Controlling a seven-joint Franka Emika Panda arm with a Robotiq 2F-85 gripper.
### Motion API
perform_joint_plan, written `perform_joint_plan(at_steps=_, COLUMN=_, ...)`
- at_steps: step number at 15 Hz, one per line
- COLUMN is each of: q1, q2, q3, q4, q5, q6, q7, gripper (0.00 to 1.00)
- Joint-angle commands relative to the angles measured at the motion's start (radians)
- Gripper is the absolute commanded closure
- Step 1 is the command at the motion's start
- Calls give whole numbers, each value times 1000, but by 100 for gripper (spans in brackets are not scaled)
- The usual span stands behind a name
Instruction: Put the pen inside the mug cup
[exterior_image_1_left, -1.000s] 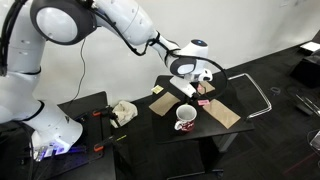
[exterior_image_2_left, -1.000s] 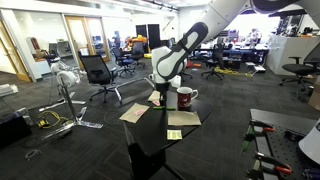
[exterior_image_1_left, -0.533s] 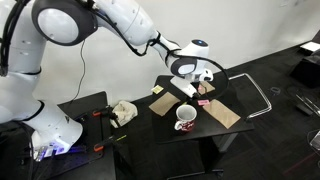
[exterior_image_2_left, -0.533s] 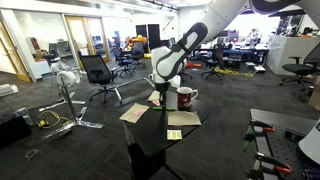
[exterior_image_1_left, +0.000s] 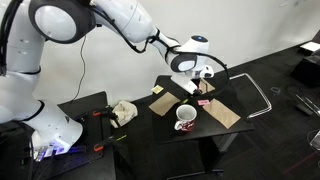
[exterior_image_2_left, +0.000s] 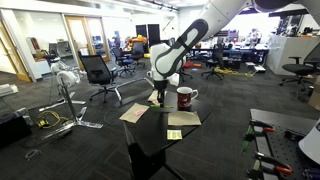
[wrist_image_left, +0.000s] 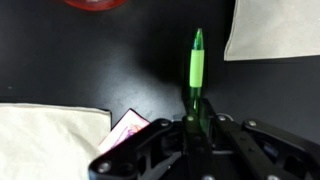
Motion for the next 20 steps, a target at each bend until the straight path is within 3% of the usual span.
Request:
perform_joint_plan(at_steps=1, q1=0, q2=-98, q3=10, q4=-43, q5=16, q6=-59, q7=45, gripper=97)
perform_joint_plan(at_steps=5, q1=-1, q2=-213, q3=10, q4=-89, q5=27, q6=-139, q7=64, gripper=97)
perform_joint_plan(at_steps=14, q1=29, q2=-469, q3=-23, q4=-227, q5=14, q6=-201, q7=207, gripper=97)
perform_joint_plan(at_steps=15, q1=31, q2=-487, q3=-24, q4=-243, q5=13, q6=-188, q7=209, gripper=97)
perform_joint_plan(at_steps=16, q1=26, q2=-421, q3=-21, q4=-179, q5=19, q6=-193, q7=174, gripper=90)
perform_joint_plan(at_steps=20, q1=29, q2=-461, q3=-23, q4=-215, q5=18, q6=-193, q7=177, gripper=90)
